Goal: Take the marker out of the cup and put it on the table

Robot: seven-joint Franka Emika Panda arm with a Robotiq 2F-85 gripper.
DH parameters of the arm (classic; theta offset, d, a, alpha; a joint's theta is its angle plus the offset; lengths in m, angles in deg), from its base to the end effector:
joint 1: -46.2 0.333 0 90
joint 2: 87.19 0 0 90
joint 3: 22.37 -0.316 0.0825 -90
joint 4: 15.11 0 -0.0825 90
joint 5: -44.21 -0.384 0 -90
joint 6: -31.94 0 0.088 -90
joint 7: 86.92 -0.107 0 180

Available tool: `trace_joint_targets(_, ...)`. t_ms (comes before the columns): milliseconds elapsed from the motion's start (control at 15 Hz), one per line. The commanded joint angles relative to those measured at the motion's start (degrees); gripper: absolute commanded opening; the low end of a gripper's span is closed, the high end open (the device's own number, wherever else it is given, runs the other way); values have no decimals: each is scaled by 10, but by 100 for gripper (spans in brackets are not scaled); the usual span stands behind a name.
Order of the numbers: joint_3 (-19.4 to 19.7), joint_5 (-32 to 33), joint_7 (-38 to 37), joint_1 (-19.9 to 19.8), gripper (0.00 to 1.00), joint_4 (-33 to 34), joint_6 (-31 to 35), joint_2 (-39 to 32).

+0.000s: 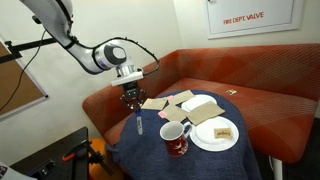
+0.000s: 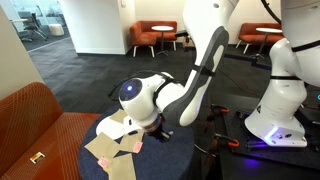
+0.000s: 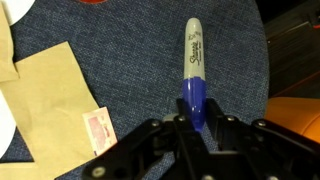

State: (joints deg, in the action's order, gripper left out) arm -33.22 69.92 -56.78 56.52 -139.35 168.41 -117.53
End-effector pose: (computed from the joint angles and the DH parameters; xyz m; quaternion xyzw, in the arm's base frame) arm 0.4873 0.1907 0.1286 0.7981 0.5802 -0.1475 0.0675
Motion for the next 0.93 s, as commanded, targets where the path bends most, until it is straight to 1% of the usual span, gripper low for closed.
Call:
trace_joint_targets(0, 12, 27, -11, 18, 6, 39, -10, -37)
trace_joint_targets(600, 23, 49, -10, 39, 6, 125, -23, -111)
trace_joint_targets(667, 24, 50, -11, 41, 49, 131, -21, -116)
trace_joint_targets(733, 26, 51, -10, 43, 50, 136, -22, -120)
trace_joint_targets(800, 26, 51, -11, 45, 55, 140, -22, -123)
trace_joint_targets(867, 26, 49, -11, 45, 63, 142, -23, -124)
